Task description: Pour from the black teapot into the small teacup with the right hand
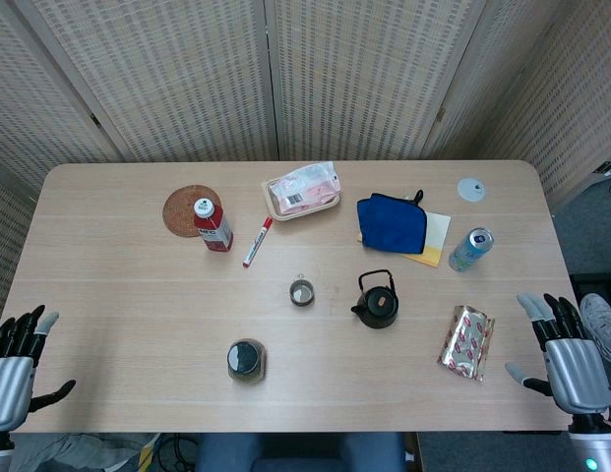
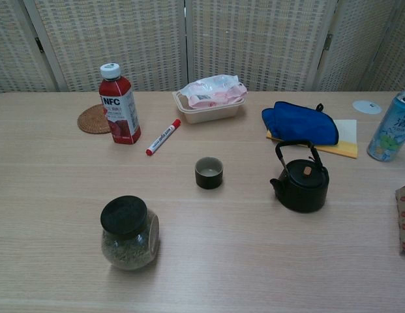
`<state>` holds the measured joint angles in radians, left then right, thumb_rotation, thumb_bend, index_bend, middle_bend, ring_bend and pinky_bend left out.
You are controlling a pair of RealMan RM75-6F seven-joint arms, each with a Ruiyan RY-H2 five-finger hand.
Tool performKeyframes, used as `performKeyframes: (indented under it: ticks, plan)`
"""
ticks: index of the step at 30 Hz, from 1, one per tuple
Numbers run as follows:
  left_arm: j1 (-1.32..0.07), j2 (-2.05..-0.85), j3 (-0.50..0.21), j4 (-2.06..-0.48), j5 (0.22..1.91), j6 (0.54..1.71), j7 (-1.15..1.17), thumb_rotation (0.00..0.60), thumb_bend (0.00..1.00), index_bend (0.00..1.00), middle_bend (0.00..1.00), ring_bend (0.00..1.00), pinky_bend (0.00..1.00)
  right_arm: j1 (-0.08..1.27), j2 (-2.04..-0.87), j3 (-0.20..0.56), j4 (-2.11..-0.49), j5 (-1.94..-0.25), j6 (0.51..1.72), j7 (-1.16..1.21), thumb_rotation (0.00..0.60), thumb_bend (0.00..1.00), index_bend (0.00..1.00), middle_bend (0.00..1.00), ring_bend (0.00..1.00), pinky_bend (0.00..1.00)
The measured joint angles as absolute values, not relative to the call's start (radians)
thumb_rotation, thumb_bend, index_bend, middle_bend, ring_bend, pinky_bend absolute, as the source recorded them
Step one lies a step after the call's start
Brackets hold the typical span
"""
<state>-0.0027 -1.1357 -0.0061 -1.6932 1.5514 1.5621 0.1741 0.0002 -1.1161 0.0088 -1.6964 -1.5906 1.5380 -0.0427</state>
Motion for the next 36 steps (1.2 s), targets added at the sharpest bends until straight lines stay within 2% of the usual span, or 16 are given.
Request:
performKeyframes:
  ticks: [25,31,36]
  plan:
    - [-0.011,-1.157,-0.011,-1.67,1.575,1.575,0.161,0.6,0.0,0.07,0.0,0.0,0.0,0.023,-1.075,0.002,-1.737,-1.571,1.478,-0.066,0.6,0.0,0.05,0.14,0.0,0.0]
    - [-0.011,-1.158,-0.008,-1.674,1.576,1.574,0.164,0.6,0.0,0.07,0.0,0.0,0.0,0.072,-1.048,0.018,-1.795,-1.558,1.406,-0.127,0.6,0.0,0.07,0.16,0.01,0.0]
    - [-0.008,-1.159,-0.006,-1.675,1.574,1.575,0.166,0.6,0.0,0.07,0.0,0.0,0.0,0.145,-1.024,0.043,-1.848,-1.516,1.29,-0.173,0.6,0.01,0.09,0.17,0.01,0.0]
